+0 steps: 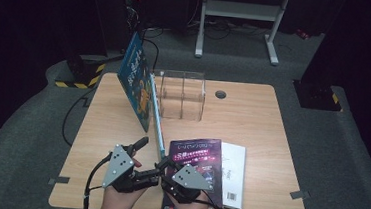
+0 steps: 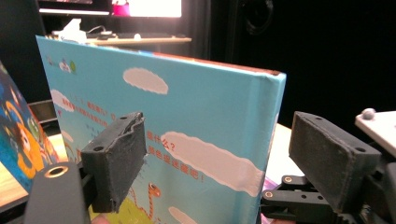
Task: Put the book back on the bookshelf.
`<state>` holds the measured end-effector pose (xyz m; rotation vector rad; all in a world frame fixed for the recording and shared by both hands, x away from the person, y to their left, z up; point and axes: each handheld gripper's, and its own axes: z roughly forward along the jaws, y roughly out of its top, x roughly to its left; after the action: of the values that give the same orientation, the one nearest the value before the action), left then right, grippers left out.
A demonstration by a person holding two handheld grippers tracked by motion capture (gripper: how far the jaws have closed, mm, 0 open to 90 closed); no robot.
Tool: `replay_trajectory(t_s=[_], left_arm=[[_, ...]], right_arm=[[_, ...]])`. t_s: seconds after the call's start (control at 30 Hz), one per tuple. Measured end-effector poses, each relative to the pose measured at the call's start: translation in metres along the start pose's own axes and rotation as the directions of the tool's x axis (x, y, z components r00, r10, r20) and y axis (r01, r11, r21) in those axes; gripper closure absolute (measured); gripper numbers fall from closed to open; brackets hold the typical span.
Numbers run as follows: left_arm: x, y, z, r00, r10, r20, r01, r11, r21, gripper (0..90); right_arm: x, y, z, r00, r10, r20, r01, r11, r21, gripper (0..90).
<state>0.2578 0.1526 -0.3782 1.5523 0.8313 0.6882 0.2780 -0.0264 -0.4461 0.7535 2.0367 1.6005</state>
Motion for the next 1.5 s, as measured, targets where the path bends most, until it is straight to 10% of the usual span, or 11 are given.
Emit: replay_trajectory(t_s=[0.5,1.5], left_arm=[[0.009,-0.017,0.016,0.9987,-0.048,-0.021,0.049,0.997,0.061,23.2],[0.008,-0.016,0.012,0.9945,0.05,-0.092,-0.045,0.9972,0.06,31.5]], right_arm=[[0.006,-0.004,0.003,0.9991,-0.007,-0.043,0.008,1.0,0.018,64.0],[0.005,-0.006,-0.009,0.9957,0.022,-0.089,-0.019,0.999,0.042,57.6]])
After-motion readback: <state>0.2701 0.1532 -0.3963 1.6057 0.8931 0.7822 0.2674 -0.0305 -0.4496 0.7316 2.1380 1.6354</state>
